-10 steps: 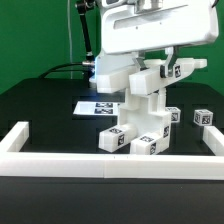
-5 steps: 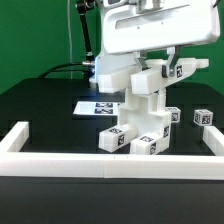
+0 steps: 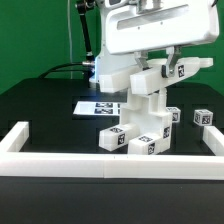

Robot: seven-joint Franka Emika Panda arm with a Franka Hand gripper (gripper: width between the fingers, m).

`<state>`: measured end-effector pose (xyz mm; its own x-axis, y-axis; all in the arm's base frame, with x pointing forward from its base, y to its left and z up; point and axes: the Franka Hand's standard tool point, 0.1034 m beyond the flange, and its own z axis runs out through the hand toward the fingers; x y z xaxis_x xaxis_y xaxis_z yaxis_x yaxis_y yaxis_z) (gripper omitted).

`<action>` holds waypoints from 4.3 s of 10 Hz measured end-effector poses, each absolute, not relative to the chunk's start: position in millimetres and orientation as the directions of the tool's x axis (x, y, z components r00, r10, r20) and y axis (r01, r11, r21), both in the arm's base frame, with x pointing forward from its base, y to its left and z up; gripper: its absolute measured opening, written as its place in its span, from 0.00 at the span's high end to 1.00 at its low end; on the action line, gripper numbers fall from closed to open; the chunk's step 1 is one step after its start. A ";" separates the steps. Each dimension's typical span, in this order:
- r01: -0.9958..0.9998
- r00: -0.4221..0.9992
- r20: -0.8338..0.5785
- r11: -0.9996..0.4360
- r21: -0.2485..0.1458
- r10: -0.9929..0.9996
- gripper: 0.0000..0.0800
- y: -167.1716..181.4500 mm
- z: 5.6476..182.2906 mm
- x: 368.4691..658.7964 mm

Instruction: Assemble chair

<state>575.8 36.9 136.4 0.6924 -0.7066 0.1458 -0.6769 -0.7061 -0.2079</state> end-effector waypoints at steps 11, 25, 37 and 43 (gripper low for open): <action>-0.761 0.596 0.115 -0.604 -0.236 -0.795 0.64 38.0 137.3 576.9; -0.788 0.548 0.113 -0.557 -0.263 -0.829 0.64 49.1 143.4 578.7; -0.781 0.569 0.069 -0.565 -0.266 -0.820 0.64 56.0 163.1 576.5; -0.764 0.565 0.090 -0.561 -0.319 -0.820 0.64 35.3 161.0 577.4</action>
Offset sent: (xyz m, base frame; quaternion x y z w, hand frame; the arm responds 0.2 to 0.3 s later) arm 0.0000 0.0000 0.0000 0.0000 0.0000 0.0000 1.0000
